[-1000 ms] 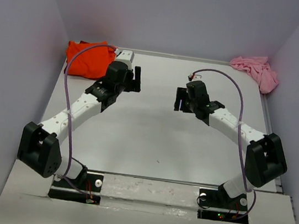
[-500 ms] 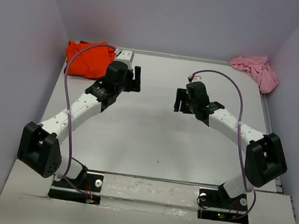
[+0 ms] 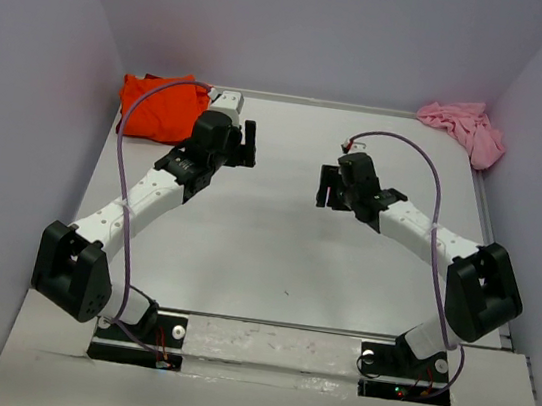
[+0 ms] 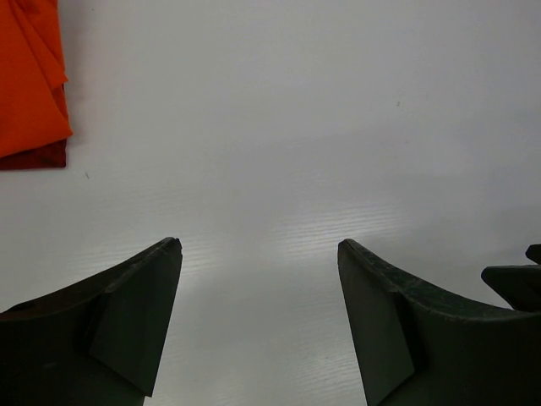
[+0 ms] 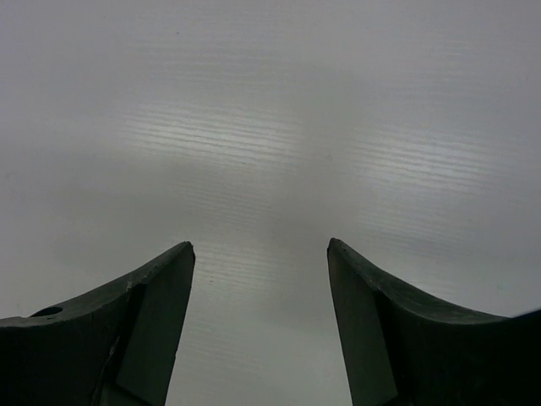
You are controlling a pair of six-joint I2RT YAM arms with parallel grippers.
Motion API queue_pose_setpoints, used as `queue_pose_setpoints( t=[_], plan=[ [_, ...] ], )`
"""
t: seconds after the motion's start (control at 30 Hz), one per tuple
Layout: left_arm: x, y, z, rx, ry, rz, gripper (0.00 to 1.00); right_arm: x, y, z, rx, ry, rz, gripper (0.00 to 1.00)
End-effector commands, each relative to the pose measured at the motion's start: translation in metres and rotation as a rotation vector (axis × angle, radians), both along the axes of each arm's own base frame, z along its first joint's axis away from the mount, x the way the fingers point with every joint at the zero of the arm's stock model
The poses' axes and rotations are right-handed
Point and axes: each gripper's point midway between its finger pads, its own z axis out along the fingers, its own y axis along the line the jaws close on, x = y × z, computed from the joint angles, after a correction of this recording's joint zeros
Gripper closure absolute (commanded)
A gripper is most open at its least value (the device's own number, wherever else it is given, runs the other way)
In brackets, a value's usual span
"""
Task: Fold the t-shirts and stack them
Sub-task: Pick up the crumpled T-shirt from the corner of the board.
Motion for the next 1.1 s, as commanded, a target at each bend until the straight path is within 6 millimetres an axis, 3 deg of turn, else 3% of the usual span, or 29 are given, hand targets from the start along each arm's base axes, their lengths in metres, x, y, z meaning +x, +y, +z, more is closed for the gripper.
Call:
queue_pose_setpoints(
  t=[0.0,0.53,0.6,0.73,0.77,0.8,0.83,0.87,0.97,1.0,1.03,1.07],
  plan=[
    [0.003,-0.005,0.027,-0.017,-0.077,-0.014,0.16,0.004,0.005,0.025,0.062,-0.067,-0.004,0.30],
    [-0.003,0.002,0.041,0.005,-0.118,0.003,0.16,-0.007,0.009,0.044,0.124,-0.060,0.013,0.31],
    [-0.005,0.004,0.046,0.021,-0.138,0.017,0.16,-0.006,0.010,0.053,0.123,-0.076,0.025,0.31],
    [-0.009,0.001,0.053,0.016,-0.157,0.002,0.15,0.002,0.005,0.105,0.106,-0.274,0.088,0.29],
    [-0.009,0.000,0.053,0.018,-0.156,0.002,0.16,0.007,-0.001,0.110,0.074,-0.307,0.067,0.28],
    [-0.009,0.002,0.056,0.021,-0.163,0.008,0.16,0.019,-0.009,0.127,0.042,-0.368,0.014,0.26],
    [-0.009,0.005,0.058,0.025,-0.167,0.024,0.15,0.030,-0.012,0.123,-0.031,-0.378,0.017,0.25],
    [-0.009,0.007,0.059,0.026,-0.172,0.028,0.16,0.044,-0.014,0.144,-0.063,-0.425,-0.006,0.25],
    [-0.010,0.008,0.060,0.027,-0.180,0.028,0.15,0.077,-0.041,0.147,-0.266,-0.430,-0.134,0.25],
    [-0.010,0.006,0.060,0.022,-0.178,0.020,0.15,0.093,-0.041,0.126,-0.338,-0.396,-0.153,0.25],
    [-0.009,0.004,0.059,0.020,-0.173,0.017,0.15,0.108,-0.054,0.141,-0.410,-0.423,-0.209,0.25],
    [-0.009,0.002,0.057,0.017,-0.165,0.007,0.15,0.119,-0.063,0.138,-0.440,-0.416,-0.250,0.25]
  ],
)
